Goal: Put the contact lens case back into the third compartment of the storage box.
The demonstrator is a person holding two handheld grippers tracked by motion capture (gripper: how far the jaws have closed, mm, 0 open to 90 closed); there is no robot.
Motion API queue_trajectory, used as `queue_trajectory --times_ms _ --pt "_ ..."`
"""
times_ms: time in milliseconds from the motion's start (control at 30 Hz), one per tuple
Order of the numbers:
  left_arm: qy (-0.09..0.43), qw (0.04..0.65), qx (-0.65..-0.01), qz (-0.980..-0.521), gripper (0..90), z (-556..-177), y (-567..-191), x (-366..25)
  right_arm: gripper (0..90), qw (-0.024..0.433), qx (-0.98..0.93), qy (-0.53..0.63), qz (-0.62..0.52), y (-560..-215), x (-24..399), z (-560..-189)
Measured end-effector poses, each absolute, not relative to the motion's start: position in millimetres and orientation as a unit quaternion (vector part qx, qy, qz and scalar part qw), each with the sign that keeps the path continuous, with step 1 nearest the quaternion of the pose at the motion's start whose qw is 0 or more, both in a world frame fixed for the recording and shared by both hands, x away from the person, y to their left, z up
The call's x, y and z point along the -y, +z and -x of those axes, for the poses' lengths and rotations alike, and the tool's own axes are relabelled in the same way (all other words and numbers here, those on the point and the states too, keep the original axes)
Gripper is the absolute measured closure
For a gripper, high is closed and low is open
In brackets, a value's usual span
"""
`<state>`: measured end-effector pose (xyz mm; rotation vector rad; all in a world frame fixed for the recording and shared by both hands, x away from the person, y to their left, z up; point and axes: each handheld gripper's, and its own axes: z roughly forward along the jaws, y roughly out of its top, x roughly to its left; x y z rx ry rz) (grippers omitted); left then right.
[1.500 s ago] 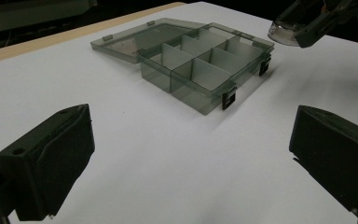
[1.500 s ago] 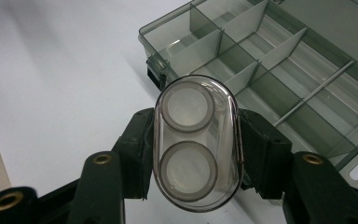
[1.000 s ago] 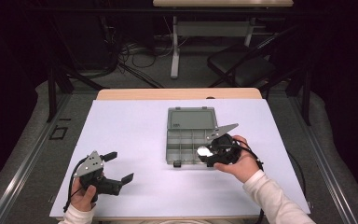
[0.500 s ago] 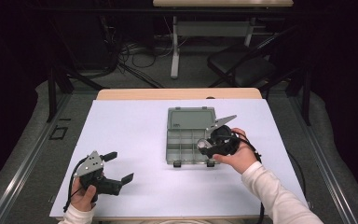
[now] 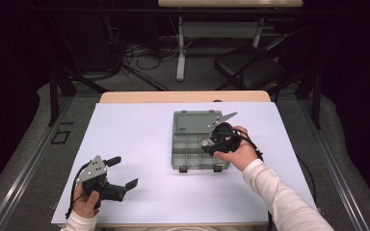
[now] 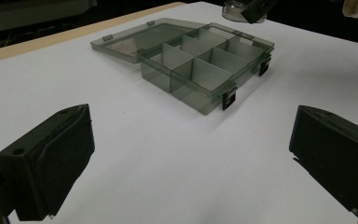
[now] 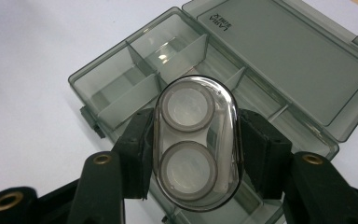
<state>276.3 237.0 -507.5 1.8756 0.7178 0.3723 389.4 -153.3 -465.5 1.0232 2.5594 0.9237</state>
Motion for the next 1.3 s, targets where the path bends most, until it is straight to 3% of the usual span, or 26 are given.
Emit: queue_trajectory --times_ms 1300 --pt "0.155 0.524 -0.299 -0.782 0.3 -276 -507 -238 48.6 0.137 -0.838 0.34 -0.404 -484 146 -428"
